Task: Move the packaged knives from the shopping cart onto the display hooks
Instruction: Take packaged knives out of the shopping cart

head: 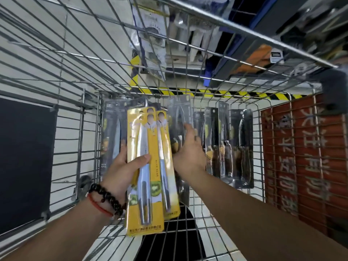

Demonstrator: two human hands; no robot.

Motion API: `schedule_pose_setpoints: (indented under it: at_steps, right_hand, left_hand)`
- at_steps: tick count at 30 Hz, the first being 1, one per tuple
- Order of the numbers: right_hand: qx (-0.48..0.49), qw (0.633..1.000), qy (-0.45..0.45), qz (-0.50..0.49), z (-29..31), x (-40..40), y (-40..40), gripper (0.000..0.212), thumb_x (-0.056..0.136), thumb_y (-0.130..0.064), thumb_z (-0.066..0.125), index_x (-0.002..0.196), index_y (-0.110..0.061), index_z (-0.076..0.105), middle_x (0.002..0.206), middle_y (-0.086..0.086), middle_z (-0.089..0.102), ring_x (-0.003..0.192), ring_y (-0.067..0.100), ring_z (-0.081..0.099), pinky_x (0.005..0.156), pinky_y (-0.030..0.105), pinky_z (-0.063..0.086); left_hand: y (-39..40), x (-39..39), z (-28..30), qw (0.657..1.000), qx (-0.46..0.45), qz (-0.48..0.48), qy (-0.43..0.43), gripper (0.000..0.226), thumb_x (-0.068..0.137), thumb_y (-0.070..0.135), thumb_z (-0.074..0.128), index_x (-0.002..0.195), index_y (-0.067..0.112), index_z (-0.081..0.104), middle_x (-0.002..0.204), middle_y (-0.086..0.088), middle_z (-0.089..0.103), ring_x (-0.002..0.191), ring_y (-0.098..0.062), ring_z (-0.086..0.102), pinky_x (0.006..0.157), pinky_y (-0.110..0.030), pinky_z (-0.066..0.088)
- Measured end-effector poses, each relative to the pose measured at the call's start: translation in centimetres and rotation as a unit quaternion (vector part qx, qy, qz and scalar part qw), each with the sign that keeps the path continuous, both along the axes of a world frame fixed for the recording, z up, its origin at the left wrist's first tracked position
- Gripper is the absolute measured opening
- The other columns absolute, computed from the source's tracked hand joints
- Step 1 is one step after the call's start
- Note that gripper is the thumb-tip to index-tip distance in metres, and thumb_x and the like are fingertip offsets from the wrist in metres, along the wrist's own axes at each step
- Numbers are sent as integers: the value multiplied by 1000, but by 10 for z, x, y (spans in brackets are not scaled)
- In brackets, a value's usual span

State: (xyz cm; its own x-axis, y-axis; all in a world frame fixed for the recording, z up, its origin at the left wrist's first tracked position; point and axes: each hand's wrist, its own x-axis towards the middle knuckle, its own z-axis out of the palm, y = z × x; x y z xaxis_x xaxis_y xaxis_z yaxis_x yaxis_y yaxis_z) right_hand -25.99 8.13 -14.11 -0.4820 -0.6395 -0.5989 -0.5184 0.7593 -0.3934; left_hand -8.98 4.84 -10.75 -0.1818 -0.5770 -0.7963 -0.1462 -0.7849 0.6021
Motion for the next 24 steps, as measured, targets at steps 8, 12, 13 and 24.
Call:
schedule_pose_setpoints:
  at_steps: [8, 12, 13, 24]
  right_hand:
    - [-60, 996, -47, -49, 36, -110, 49, 103, 64, -10, 87, 135, -54, 27, 120, -5, 56, 79, 14, 69, 58, 37, 61]
    - [-30, 997, -62, -31, 29, -133, 57, 109, 61, -9, 90, 139, -51, 27, 135, -2, 45, 94, 20, 64, 63, 33, 61]
    - [-36, 997, -63, -26, 24, -131, 56, 108, 61, -12, 91, 138, -51, 27, 136, -1, 45, 98, 21, 62, 65, 32, 61]
    - [-73, 991, -97, -63, 9, -127, 65, 110, 60, -23, 90, 137, -57, 20, 139, -5, 46, 110, 24, 59, 84, 47, 57]
  left_hand:
    - [4, -56, -15, 1000, 20, -1, 5, 101, 51, 54, 86, 140, 31, 44, 139, 10, 50, 127, -18, 47, 108, -44, 35]
    - [3, -101, -34, 999, 18, -30, -8, 85, 84, 28, 73, 151, 17, 23, 146, 8, 41, 133, -21, 38, 105, -36, 32]
    - [2, -106, -40, 999, 19, -34, -18, 89, 84, 28, 73, 153, 17, 17, 154, 3, 30, 139, -23, 33, 109, -38, 30]
    - [-5, -117, -57, 936, -153, -199, -249, 92, 85, 19, 72, 152, 16, 10, 154, -14, 25, 137, -29, 35, 109, -38, 38]
